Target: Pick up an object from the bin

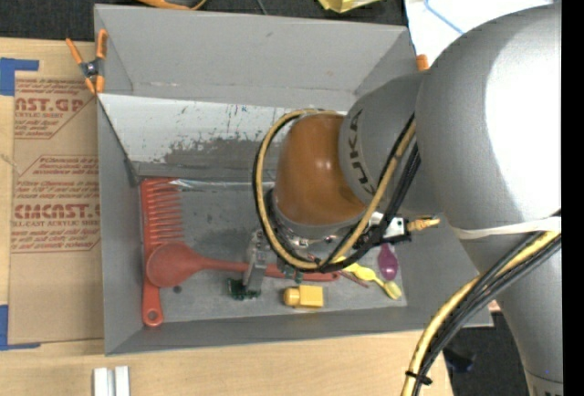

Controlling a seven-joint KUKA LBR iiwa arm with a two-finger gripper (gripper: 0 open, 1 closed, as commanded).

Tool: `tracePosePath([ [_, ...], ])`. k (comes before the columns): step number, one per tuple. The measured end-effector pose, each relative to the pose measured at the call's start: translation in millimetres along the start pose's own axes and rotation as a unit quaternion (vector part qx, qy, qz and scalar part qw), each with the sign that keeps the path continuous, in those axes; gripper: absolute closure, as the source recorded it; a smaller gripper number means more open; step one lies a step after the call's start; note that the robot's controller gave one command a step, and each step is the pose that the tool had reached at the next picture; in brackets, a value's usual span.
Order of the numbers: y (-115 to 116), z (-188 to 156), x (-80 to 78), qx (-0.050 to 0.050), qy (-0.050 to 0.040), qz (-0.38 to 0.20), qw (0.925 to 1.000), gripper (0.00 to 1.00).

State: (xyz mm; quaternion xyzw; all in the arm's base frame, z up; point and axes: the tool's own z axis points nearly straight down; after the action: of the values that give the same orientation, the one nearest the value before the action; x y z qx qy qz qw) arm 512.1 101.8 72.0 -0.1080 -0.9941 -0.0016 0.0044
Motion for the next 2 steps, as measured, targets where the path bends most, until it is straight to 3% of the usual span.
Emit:
tracePosePath([
  [2, 7.4, -22.9, 7.1, 0.0, 0.0003, -0.002, 1.0, 1.0],
])
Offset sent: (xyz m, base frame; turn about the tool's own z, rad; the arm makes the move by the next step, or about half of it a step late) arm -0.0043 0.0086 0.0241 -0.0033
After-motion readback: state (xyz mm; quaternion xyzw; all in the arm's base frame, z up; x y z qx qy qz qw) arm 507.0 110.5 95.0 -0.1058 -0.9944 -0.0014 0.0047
